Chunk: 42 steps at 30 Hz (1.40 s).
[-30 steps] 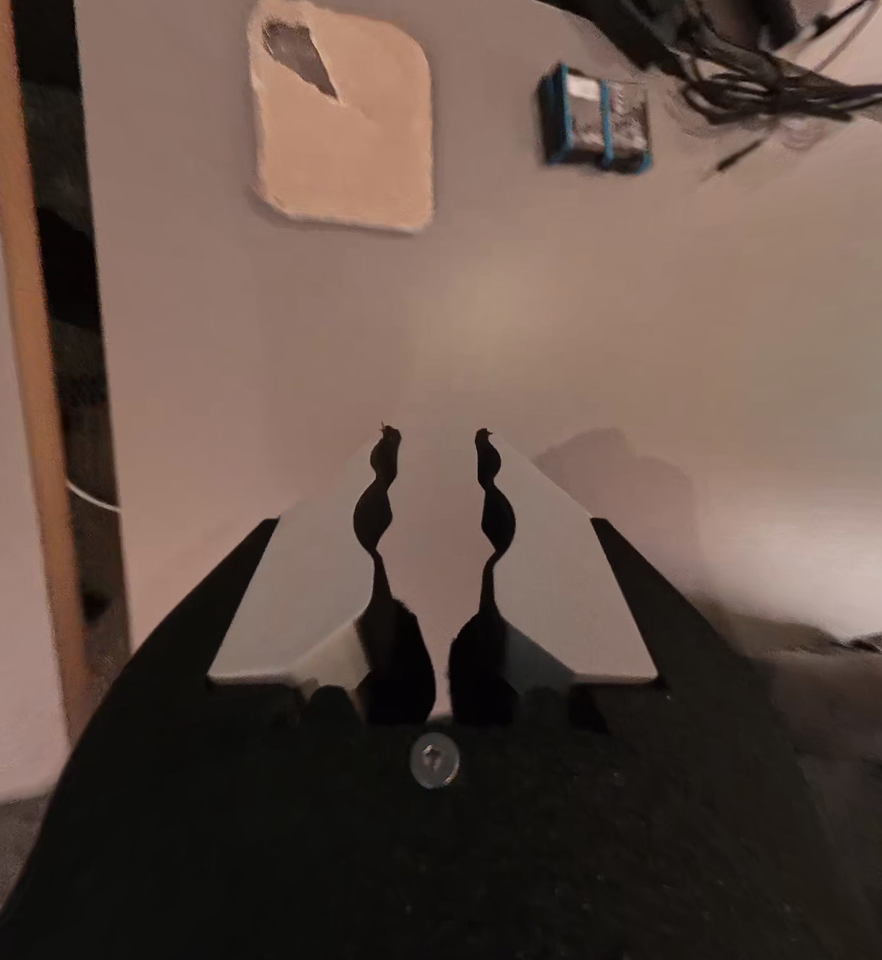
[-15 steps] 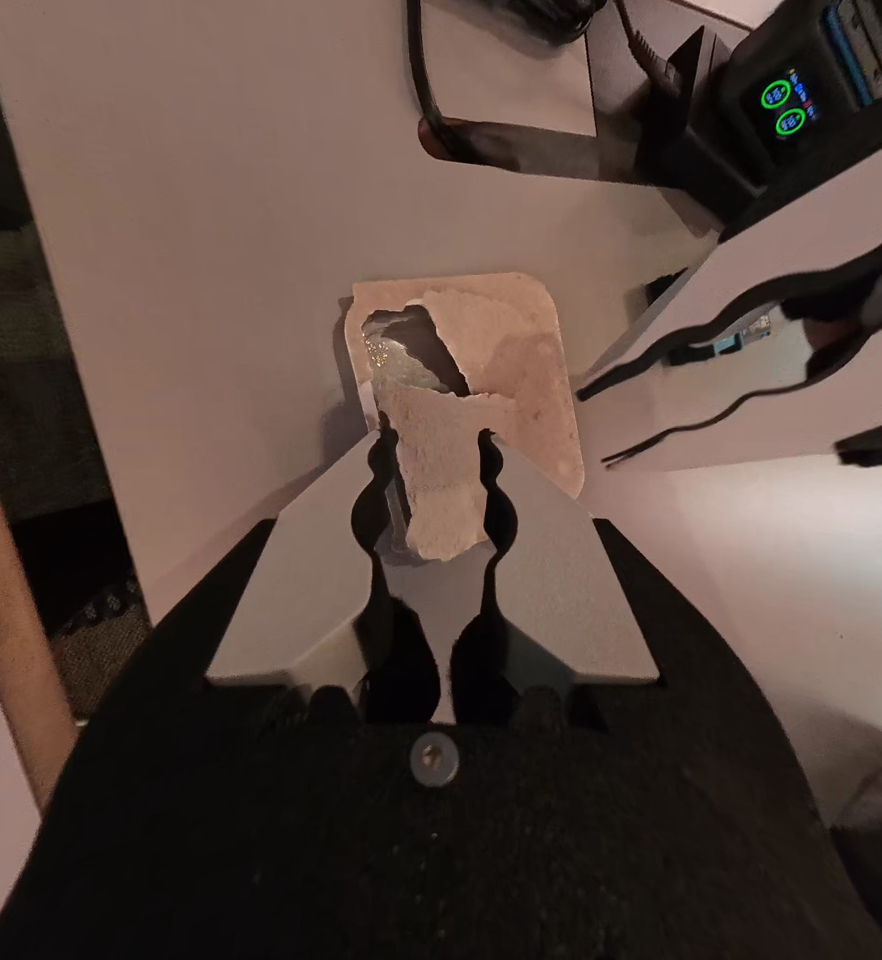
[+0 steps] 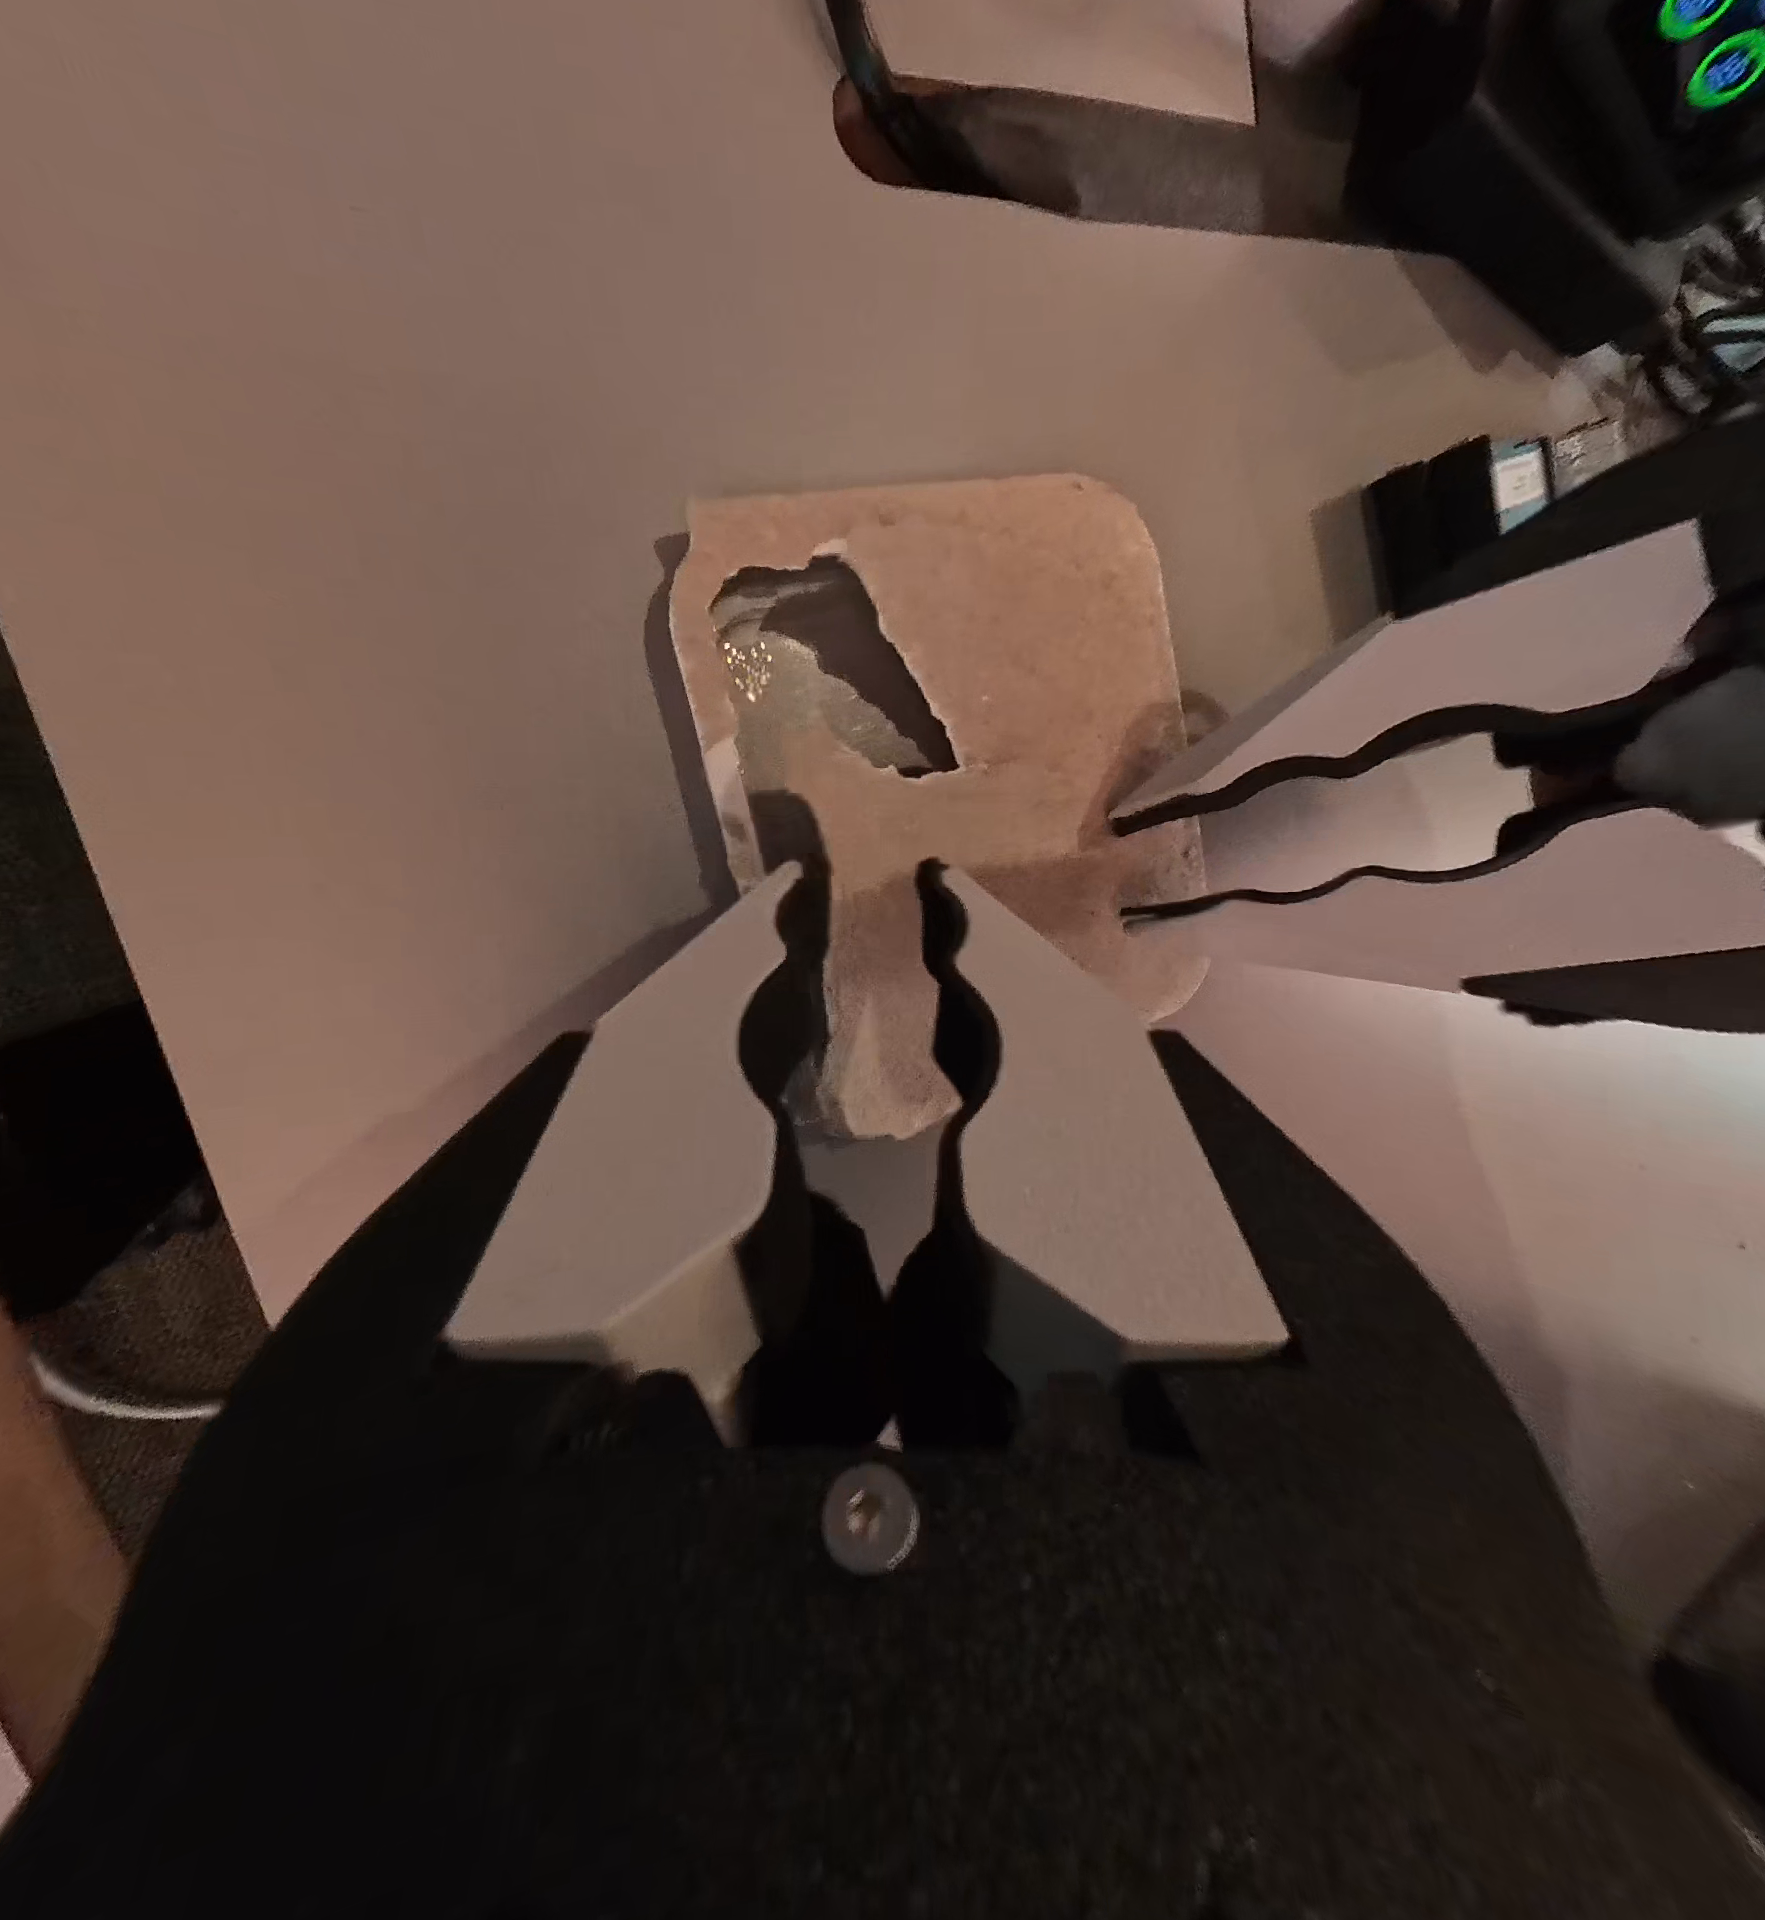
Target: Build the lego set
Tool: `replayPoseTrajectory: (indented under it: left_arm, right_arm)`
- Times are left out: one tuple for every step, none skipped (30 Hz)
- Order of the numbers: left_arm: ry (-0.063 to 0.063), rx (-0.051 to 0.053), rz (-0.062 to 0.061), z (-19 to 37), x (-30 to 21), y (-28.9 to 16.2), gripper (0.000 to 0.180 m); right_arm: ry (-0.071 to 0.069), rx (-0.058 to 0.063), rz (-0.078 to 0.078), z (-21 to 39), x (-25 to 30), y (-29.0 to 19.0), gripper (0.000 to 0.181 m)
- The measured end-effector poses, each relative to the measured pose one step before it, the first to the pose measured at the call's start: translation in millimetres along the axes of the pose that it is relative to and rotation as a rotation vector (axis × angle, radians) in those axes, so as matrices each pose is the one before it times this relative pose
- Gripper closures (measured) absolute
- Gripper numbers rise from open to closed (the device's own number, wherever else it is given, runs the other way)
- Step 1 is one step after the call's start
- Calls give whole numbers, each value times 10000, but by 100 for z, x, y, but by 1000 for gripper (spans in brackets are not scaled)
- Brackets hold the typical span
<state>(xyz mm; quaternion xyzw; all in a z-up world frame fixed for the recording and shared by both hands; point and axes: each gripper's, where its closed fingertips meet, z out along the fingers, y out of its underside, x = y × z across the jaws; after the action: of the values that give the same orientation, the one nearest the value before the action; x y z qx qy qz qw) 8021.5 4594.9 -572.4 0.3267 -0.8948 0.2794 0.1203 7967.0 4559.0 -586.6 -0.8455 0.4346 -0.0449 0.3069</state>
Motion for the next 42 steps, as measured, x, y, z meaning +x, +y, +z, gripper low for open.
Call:
replayPoseTrajectory:
  left_arm:
    - [132, 181, -71, -227, 153, -343, 177]
    - [261, 185, -64, -278, 328, -361, 180]
    - [266, 25, -52, -200, 325, -126, 180]
    - [182, -105, 4, -91, 271, 80, 180]
    - [49, -135, 106, -62, 105, 180, 180]
    - [-1, -126, 187, -39, 64, 230, 180]
    - [69, -82, 162, -63, 140, 223, 180]
    - [103, -19, 50, -73, 146, 150, 180]
    - [52, 29, -56, -54, -5, 103, 180]
    - [21, 11, -85, 8, -126, 166, 180]
    - [82, -130, -123, 166, -127, 399, 174]
    - [15, -300, -182, 301, -270, 693, 162]
    - [-74, -387, -109, 362, -351, 863, 157]
    - [9, -256, 44, 230, -141, 703, 164]
    - [11, 2, 47, 42, -40, 290, 167]
    - [2, 64, -24, -68, -19, 97, 170]
    - [7, -45, -38, -77, 18, 174, 173]
    - [-8, -62, 51, -79, 46, 192, 176]
    - [11, 33, 150, -110, 183, 53, 180]
    - [-54, 76, 240, -126, 208, -66, 180]
    - [-97, 83, 442, -177, 305, -141, 180]
    - [-122, 49, 637, -248, 355, -126, 180]
    - [-176, -44, 688, -260, 312, -41, 180]
    - [-117, -45, 568, -235, 345, -56, 180]
    - [41, 41, 368, -203, 469, -172, 180]
    - [118, 71, 211, -146, 526, -213, 180]
    - [113, 54, 185, -84, 495, -177, 180]
    - [69, 4, 179, -19, 380, -103, 180]
    - [-91, -88, 140, 44, 61, 54, 180]
    - [-84, -116, 128, 75, -27, 177, 180]
    - [16, -154, 62, 113, 53, 296, 180]
    - [96, -117, 30, 158, 144, 267, 180]
    - [105, -96, 74, 56, 121, 314, 180]
    - [75, 2, 40, -11, 36, 208, 180]
    - [88, 111, -261, -158, -72, 47, 175]
    - [-6, 20, -558, -237, -419, 136, 168]
    - [-81, -65, -632, -268, -677, 311, 162]
    - [-29, -22, -591, -279, -650, 428, 156]
    - [46, 86, -566, -277, -538, 424, 156]
    - [97, 189, -566, -183, -409, 350, 157]
    - [184, 199, -546, -44, -213, 319, 157]
    - [236, 156, -461, 122, 14, 273, 156]
  right_arm:
    - [73, 100, 160, -10, 25, 34, 163]
    - [42, 109, 157, 10, -50, 11, 163]
    - [10, 86, 171, -5, -42, 106, 164]
    - [-65, 58, 197, 5, -180, 34, 164]
    - [-130, 39, 214, -4, -261, 76, 164]
    - [-92, 54, 176, -48, -142, 96, 165]
    - [-80, 70, 137, -4, -154, 87, 166]
    - [-26, 94, 125, -19, -58, 71, 167]
    - [-25, 134, 183, -35, -12, 62, 167]
    - [-52, 121, 255, -9, -29, 23, 168]
    - [-38, 95, 244, 4, 34, 26, 169]
    - [-29, 59, 123, 16, 15, 56, 171]
    - [8, 42, 17, 19, -83, 90, 174]
    - [1, 48, 13, 41, -54, 36, 176]
    - [24, 39, 14, 39, -12, 19, 177]
    - [107, 28, 0, -7, 91, 27, 179]
    - [48, -1, -51, 6, -17, 11, 180]
    - [28, -21, -54, 0, -34, 23, 180]
    - [6, -35, 36, 7, -65, -14, 179]
    - [-37, -134, 22, -29, -123, -2, 178]
    - [-159, -266, -134, -126, -347, 83, 175]
    - [-382, -92, -250, -174, -617, -303, 171]
    - [-246, 338, -360, -482, -477, -1038, 165]
    - [-120, 500, -371, -545, -317, -1342, 160]
    - [-220, 405, -323, -360, -368, -1257, 154]
    - [-153, 162, -249, 20, -198, -852, 151]
    - [-201, -94, -234, 348, -170, -442, 148]
    - [-283, -275, -312, 579, -317, 64, 146]
    - [-246, -356, -387, 613, -288, 350, 144]
    - [-313, -188, -374, 537, -317, 219, 142]
    - [-75, -287, -239, 418, -6, 509, 145]
    - [-72, -273, -142, 234, 93, 498, 155]
    - [-197, -112, 24, 33, -19, 312, 164]
    - [-422, -73, -30, -84, -350, 302, 179]
    - [-362, 99, 153, -139, -283, 42, 181]
    - [-53, -18, 224, -209, 109, 208, 181]
    - [102, 7, 141, -339, 290, 239, 181]
    - [124, 226, 149, -529, 223, 70, 181]
    - [48, 446, 312, -618, 41, -179, 181]
    - [-13, 499, 402, -649, -28, -114, 181]
    - [114, 406, 394, -663, 146, 123, 181]
    - [189, 322, 504, -614, 219, 387, 181]
